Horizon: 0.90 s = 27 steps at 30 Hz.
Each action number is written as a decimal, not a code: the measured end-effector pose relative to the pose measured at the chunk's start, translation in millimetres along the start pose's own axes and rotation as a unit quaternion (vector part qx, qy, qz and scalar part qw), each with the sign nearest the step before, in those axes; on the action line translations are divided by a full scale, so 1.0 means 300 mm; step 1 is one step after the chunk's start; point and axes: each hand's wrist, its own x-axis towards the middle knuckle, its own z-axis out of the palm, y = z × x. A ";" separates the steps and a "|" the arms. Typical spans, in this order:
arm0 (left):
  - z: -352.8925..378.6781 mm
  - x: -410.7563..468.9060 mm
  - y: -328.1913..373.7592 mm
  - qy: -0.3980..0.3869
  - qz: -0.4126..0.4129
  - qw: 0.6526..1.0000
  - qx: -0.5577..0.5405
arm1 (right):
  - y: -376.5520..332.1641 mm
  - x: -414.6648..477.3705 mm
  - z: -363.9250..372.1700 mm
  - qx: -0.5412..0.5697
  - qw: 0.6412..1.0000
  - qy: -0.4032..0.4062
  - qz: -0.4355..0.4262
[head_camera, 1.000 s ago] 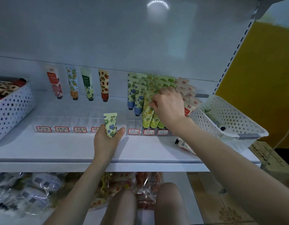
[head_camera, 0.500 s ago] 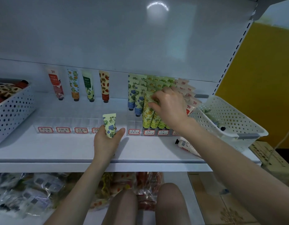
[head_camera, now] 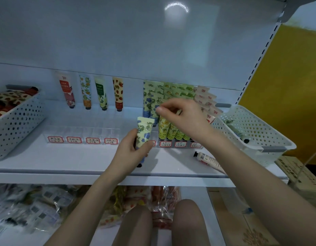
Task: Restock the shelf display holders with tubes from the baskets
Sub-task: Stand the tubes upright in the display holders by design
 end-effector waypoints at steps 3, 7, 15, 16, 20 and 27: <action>0.009 -0.004 0.028 -0.024 0.039 0.999 0.001 | -0.024 -0.015 0.009 0.018 0.997 -0.080 0.001; 0.007 0.010 0.012 0.042 0.040 0.998 -0.008 | -0.045 0.008 -0.004 -0.003 0.996 -0.089 0.012; -0.047 0.051 -0.204 0.061 0.036 0.922 0.382 | -0.025 0.215 0.010 -0.205 0.976 0.056 0.048; -0.045 0.050 -0.221 0.061 0.067 0.911 0.402 | -0.017 0.229 0.031 -0.228 0.971 0.049 0.051; -0.047 0.046 -0.247 0.090 0.105 0.894 0.426 | -0.006 0.255 0.095 -0.302 0.952 0.018 0.053; -0.050 0.053 -0.260 0.091 0.119 0.891 0.430 | 0.004 0.263 0.147 -0.383 0.923 -0.015 0.032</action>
